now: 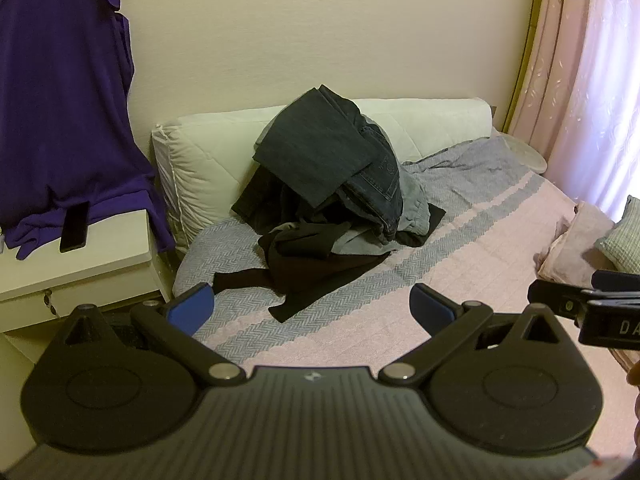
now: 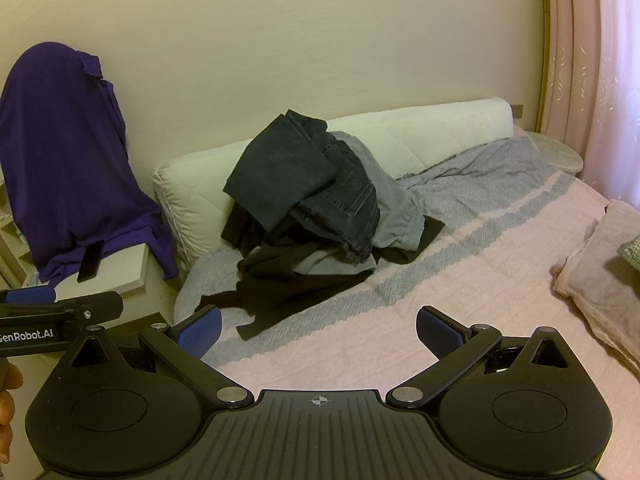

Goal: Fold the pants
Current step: 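Move both grippers toward the clothes pile on the bed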

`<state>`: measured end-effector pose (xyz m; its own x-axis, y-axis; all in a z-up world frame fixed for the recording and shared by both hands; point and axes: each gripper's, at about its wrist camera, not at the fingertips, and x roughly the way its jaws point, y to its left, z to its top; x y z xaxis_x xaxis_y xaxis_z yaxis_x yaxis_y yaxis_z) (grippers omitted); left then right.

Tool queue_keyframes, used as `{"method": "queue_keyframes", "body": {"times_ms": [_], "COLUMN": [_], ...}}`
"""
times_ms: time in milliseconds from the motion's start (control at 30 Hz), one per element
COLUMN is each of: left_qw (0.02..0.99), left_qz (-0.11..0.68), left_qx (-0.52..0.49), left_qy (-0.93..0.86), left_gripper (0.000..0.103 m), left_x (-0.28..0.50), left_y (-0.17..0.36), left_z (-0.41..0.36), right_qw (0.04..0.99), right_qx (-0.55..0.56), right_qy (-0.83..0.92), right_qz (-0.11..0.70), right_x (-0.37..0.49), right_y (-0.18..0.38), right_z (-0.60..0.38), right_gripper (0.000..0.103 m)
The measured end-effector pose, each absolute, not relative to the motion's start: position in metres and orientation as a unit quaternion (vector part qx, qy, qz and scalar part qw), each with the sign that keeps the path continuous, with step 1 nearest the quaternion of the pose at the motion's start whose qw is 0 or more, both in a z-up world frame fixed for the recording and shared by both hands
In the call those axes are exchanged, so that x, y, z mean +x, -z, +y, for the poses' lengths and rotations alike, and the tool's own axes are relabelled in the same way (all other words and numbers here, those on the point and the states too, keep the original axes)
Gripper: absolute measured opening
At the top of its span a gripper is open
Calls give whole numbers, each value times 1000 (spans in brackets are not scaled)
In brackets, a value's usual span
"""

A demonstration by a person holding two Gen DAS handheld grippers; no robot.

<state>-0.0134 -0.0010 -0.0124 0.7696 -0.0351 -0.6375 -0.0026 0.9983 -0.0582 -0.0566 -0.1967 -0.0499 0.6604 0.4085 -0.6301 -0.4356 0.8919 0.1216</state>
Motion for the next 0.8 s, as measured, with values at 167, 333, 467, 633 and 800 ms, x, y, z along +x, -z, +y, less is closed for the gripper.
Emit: {"method": "queue_keyframes", "body": {"times_ms": [167,333,467,633,800], "left_qw": [941,941,941,941,939], "left_qz": [338,338,338,338,342], "left_qx": [-29,-31,-31,-27,-27], "left_qy": [9,9,8,12,25], "left_gripper": [102,102,102,102,102], "left_x": [-16,-17,-18,-19,-10], "left_y": [11,11,10,11,11], "left_z": [1,2,3,7,25], "right_qw": [911,911,910,910,910], "right_qx": [-21,-22,-22,-20,-15], "right_qy": [-232,-231,-229,-224,-215], "right_qz": [340,341,344,347,353], "right_x": [-60,-62,-63,-61,-60], "right_y": [50,51,51,52,55], "right_z": [-194,-192,-189,-182,-173], "right_gripper": [101,101,101,101,101]}}
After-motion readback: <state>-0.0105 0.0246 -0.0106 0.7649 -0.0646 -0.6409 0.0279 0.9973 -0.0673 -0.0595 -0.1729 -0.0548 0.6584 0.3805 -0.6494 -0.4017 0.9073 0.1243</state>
